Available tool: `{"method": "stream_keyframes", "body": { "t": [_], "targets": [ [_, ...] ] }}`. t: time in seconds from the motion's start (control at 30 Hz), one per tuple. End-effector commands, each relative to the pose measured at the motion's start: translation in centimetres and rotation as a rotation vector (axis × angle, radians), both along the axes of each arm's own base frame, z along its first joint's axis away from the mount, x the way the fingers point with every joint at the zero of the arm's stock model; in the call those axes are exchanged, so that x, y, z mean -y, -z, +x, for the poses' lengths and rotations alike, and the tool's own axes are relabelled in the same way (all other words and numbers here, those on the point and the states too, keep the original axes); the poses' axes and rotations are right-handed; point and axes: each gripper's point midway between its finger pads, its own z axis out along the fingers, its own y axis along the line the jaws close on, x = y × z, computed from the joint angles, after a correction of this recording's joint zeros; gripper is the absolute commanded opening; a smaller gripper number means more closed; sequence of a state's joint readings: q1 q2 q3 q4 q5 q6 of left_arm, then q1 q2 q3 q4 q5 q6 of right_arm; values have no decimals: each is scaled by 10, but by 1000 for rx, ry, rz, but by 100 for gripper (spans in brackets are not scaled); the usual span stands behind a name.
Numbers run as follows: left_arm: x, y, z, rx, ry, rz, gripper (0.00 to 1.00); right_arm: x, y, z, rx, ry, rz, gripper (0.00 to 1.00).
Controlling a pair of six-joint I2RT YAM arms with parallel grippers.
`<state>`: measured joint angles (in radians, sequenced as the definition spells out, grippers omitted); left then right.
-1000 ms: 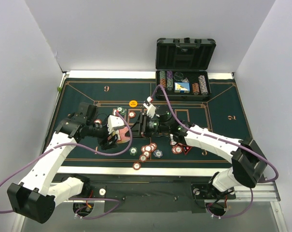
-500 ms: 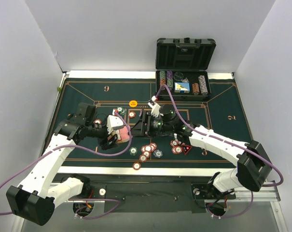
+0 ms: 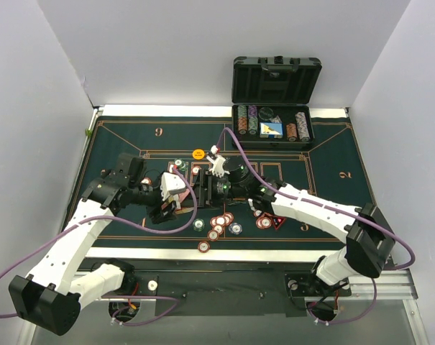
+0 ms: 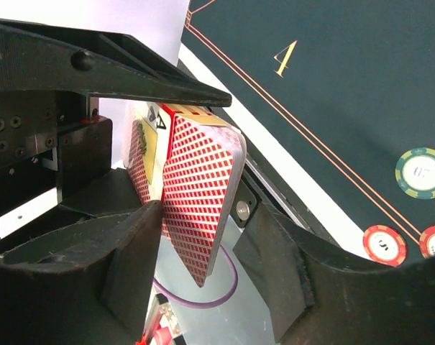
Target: Distribute texas hold em gaming equipment
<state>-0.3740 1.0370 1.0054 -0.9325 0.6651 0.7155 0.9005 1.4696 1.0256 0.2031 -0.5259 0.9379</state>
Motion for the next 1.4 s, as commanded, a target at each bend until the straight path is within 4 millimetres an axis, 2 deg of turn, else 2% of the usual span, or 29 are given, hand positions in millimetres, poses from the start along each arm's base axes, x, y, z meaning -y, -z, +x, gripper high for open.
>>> {"method": "stream_keyframes", "body": {
  "t": [0.0,0.2,0.63,0.83,1.0,1.17,1.37],
  "targets": [
    [7,-22,3,74,26,-49,0,-3,-6,4,25,4,7,48],
    [11,-30,-3,72,44,-82,0,4,1,9,15,31,3,44],
    [16,-38,-3,67,37,-113,0,19,1,18,11,97,43,18],
    [15,-36,-3,67,36,-108,0,23,3,18,17,106,36,14],
    [15,-36,-4,66,35,-106,0,32,11,16,25,113,-11,6],
    [17,-44,-4,71,27,-124,0,44,21,14,27,122,-58,8],
    [20,-58,0,91,19,-159,0,53,37,8,22,112,-127,17]
  ]
}}
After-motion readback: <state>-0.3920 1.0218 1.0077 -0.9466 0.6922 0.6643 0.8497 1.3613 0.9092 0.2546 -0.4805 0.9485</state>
